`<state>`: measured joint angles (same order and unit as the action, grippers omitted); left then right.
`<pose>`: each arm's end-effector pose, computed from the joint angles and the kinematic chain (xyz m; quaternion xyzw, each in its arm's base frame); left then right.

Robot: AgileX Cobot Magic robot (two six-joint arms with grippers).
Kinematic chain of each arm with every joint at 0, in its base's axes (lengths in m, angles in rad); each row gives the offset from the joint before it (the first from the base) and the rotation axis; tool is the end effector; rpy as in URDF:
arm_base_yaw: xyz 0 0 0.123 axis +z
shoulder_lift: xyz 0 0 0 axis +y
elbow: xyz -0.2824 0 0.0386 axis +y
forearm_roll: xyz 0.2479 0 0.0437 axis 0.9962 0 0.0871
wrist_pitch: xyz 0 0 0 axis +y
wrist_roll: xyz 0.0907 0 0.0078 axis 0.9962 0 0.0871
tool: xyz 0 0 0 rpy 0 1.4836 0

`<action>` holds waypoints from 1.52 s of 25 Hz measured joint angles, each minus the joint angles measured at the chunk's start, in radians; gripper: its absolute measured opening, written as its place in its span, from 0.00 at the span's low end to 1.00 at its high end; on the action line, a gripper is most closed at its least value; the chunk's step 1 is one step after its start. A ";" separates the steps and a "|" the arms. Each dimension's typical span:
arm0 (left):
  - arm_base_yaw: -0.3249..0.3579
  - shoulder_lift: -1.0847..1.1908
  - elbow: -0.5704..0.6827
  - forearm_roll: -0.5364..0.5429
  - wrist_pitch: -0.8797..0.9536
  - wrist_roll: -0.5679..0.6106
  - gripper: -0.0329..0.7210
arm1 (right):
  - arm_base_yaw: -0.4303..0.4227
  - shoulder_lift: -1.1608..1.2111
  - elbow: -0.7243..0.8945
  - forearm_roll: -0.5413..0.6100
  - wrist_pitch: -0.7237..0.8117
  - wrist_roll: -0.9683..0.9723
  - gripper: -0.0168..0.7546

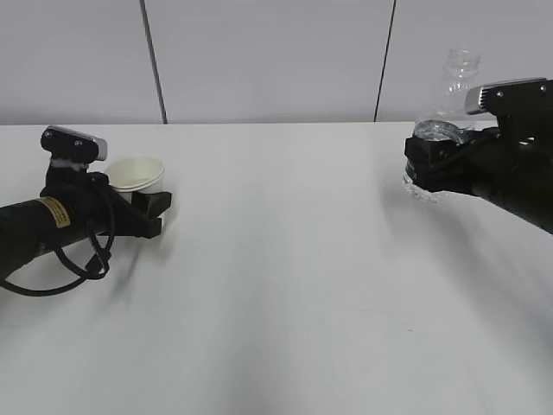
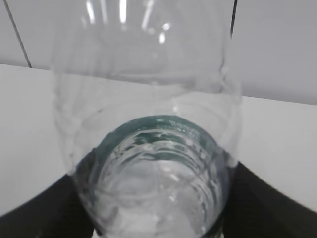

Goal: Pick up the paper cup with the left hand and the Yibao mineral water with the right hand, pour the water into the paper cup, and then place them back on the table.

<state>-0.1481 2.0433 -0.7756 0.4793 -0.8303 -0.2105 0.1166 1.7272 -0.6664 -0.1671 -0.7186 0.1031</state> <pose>0.3486 -0.0833 0.0991 0.2067 0.8029 -0.1503 0.5386 0.3253 0.0481 0.1774 -0.0886 0.7879 0.0718 0.6051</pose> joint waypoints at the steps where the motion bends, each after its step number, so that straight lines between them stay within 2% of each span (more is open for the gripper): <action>1: 0.000 0.007 0.000 -0.002 0.000 0.002 0.63 | 0.000 0.000 0.002 0.000 0.000 0.002 0.65; 7: 0.000 0.038 -0.001 -0.005 -0.021 0.012 0.64 | 0.000 0.000 0.004 -0.010 -0.032 0.008 0.65; 13: 0.000 0.038 -0.001 -0.006 -0.021 0.015 0.79 | 0.000 0.000 0.004 -0.029 -0.032 0.017 0.65; 16: 0.000 0.038 -0.001 -0.006 -0.021 0.015 0.83 | 0.000 0.000 0.004 -0.052 -0.032 0.023 0.65; 28: 0.000 -0.016 0.032 -0.026 0.055 0.015 0.84 | -0.002 0.000 0.002 -0.106 -0.032 0.039 0.65; 38: 0.000 -0.088 0.231 -0.104 -0.069 0.015 0.84 | -0.002 0.059 -0.069 -0.136 -0.023 0.041 0.65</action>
<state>-0.1481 1.9548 -0.5445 0.3751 -0.8989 -0.1959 0.1150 1.7858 -0.7352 -0.3026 -0.7420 0.1440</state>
